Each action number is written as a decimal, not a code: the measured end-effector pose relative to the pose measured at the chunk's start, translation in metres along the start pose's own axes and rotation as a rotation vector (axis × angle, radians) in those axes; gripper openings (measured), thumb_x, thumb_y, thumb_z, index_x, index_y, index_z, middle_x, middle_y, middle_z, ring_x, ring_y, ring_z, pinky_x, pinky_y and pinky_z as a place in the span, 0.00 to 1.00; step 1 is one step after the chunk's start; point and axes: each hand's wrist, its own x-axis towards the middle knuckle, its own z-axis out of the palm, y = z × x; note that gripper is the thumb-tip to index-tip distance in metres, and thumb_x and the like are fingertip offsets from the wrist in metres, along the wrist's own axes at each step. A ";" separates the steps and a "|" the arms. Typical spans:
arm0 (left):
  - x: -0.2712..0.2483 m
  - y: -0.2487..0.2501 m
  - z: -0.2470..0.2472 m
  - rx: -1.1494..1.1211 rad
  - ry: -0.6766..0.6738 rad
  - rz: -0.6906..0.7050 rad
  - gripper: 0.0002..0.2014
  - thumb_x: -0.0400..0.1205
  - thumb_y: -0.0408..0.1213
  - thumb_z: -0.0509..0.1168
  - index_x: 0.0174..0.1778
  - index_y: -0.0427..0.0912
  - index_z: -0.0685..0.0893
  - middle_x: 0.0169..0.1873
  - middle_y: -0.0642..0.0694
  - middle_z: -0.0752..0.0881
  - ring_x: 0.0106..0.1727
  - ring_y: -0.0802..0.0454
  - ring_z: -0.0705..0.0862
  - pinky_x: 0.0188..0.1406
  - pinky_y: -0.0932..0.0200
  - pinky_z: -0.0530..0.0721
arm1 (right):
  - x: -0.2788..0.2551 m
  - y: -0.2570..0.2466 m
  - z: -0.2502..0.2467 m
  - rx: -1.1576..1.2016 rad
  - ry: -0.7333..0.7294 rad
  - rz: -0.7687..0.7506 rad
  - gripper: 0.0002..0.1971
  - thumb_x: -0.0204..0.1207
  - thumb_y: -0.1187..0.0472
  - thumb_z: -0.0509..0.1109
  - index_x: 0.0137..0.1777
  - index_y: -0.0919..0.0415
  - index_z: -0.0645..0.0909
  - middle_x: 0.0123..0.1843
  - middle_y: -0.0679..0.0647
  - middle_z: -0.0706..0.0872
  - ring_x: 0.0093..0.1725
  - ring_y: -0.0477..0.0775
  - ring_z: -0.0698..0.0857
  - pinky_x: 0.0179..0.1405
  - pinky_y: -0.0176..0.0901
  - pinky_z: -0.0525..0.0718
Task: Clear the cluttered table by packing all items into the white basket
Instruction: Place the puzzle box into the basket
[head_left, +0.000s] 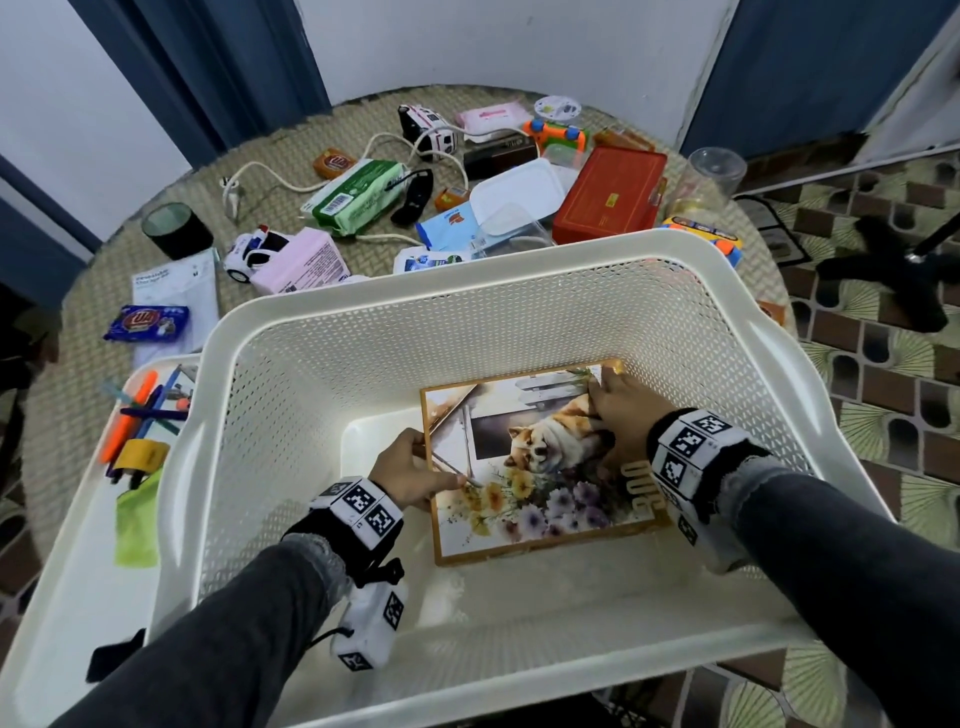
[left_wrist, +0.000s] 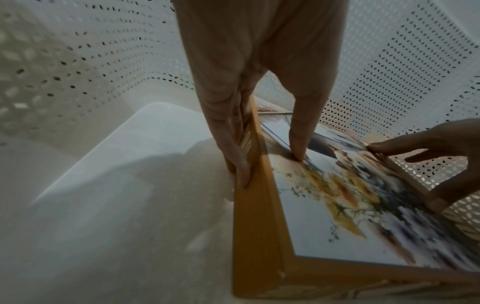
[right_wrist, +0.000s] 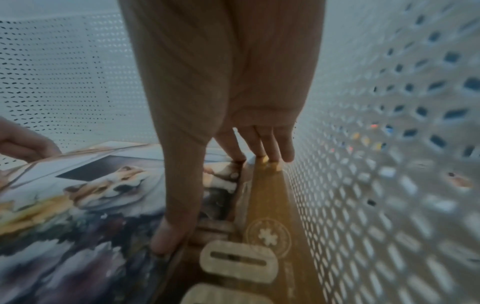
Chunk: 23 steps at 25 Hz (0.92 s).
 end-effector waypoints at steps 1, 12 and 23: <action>0.000 -0.001 0.001 -0.003 0.003 0.005 0.32 0.66 0.31 0.81 0.62 0.35 0.72 0.56 0.43 0.78 0.52 0.38 0.86 0.38 0.39 0.89 | 0.001 0.001 -0.002 -0.018 -0.018 -0.007 0.53 0.66 0.49 0.81 0.81 0.70 0.52 0.83 0.70 0.50 0.81 0.70 0.55 0.80 0.55 0.60; 0.007 -0.008 0.004 0.028 -0.005 0.048 0.28 0.68 0.28 0.80 0.58 0.33 0.72 0.54 0.38 0.79 0.50 0.37 0.86 0.22 0.56 0.87 | 0.013 0.007 0.005 0.039 -0.110 0.006 0.60 0.68 0.54 0.80 0.80 0.75 0.35 0.82 0.73 0.34 0.82 0.74 0.39 0.82 0.58 0.51; 0.006 -0.014 -0.003 0.151 0.045 0.097 0.24 0.70 0.29 0.78 0.53 0.37 0.70 0.47 0.39 0.81 0.49 0.38 0.85 0.41 0.40 0.88 | 0.015 0.006 0.006 0.046 -0.056 -0.076 0.58 0.68 0.54 0.80 0.83 0.68 0.39 0.84 0.67 0.35 0.83 0.71 0.38 0.82 0.61 0.53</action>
